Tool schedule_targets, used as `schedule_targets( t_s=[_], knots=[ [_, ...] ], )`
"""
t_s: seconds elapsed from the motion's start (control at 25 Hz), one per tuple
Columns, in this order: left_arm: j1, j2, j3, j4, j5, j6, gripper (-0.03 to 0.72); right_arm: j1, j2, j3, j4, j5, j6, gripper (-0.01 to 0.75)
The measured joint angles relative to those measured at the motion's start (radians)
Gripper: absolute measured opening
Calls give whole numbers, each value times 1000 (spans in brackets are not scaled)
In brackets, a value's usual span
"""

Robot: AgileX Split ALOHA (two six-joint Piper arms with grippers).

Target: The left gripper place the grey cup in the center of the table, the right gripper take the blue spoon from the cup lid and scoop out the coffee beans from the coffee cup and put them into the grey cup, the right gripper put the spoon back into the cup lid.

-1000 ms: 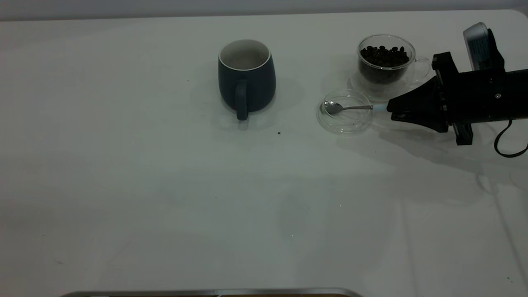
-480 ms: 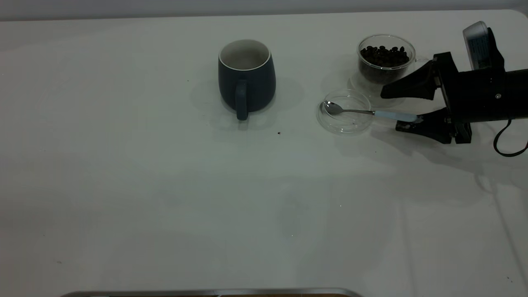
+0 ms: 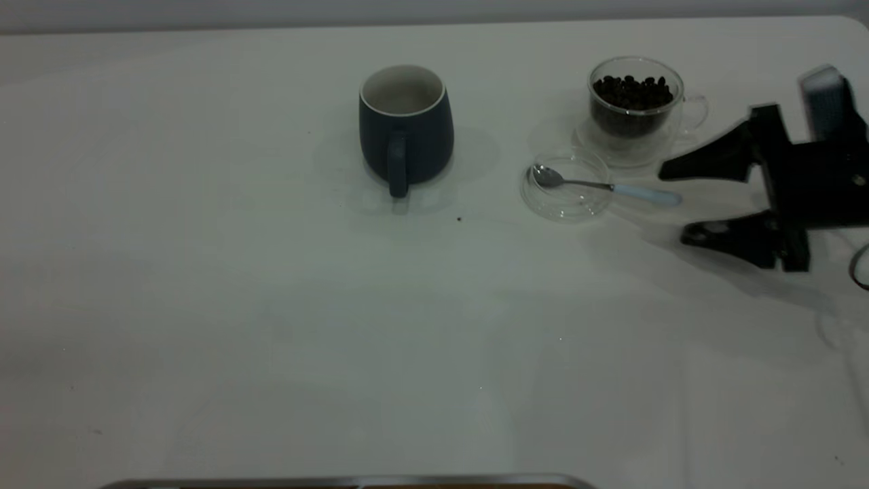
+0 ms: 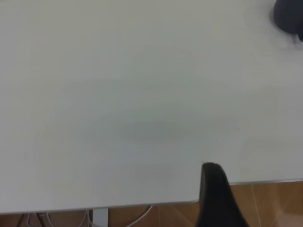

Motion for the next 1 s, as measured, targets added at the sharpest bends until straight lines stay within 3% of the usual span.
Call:
schedule_targets(
  t_s=[0.32, 0.6, 0.76, 1.0],
  knots=[
    [0, 0, 0, 0, 0, 0, 495, -146, -100, 155, -2, 48, -124, 752],
    [0, 0, 0, 0, 0, 0, 495, -163, -375, 199, -95, 89, -101, 751],
    [0, 0, 0, 0, 0, 0, 495, -163, -594, 202, -258, 32, 69, 747],
    [0, 0, 0, 0, 0, 0, 495, -163, -968, 211, -625, -55, 531, 736]
  ],
)
